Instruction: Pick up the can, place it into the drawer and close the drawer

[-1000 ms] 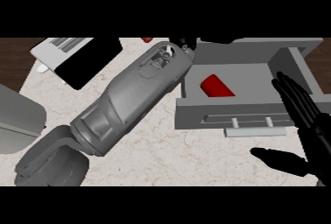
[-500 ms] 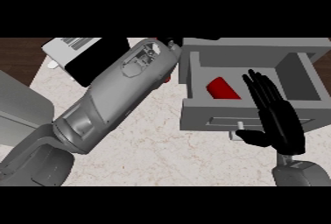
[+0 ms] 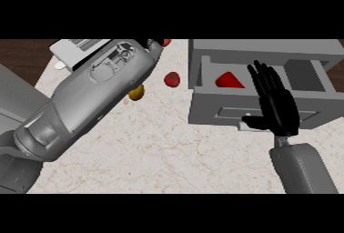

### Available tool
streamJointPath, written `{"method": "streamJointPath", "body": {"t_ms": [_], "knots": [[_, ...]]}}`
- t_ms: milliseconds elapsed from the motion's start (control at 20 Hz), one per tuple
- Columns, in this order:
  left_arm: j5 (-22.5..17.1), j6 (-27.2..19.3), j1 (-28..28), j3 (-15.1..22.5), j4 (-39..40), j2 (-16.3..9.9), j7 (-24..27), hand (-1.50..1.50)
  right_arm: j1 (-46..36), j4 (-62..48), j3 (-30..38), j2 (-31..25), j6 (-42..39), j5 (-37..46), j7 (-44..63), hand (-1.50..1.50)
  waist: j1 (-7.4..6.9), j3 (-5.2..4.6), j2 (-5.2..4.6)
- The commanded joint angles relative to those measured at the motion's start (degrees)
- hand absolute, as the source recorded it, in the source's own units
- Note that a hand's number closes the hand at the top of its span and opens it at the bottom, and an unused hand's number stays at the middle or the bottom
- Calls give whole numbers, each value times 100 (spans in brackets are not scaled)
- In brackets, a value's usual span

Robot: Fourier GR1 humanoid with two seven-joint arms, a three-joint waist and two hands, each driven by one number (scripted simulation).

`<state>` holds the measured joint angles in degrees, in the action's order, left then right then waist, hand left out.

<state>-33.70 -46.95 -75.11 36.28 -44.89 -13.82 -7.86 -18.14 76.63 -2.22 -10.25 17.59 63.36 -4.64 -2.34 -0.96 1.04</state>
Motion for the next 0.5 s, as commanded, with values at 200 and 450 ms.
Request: {"method": "streamJointPath", "body": {"t_ms": [200,450], "knots": [[-12,399,545,-129,-885,-837,-366,-150,-705,-1787,285,136,768,430,-21,-150,-135,99,-122],[165,212,672,-25,-1257,-979,-700,-150,-1397,-2702,553,211,1351,550,-56,-150,-124,106,-145]]}}
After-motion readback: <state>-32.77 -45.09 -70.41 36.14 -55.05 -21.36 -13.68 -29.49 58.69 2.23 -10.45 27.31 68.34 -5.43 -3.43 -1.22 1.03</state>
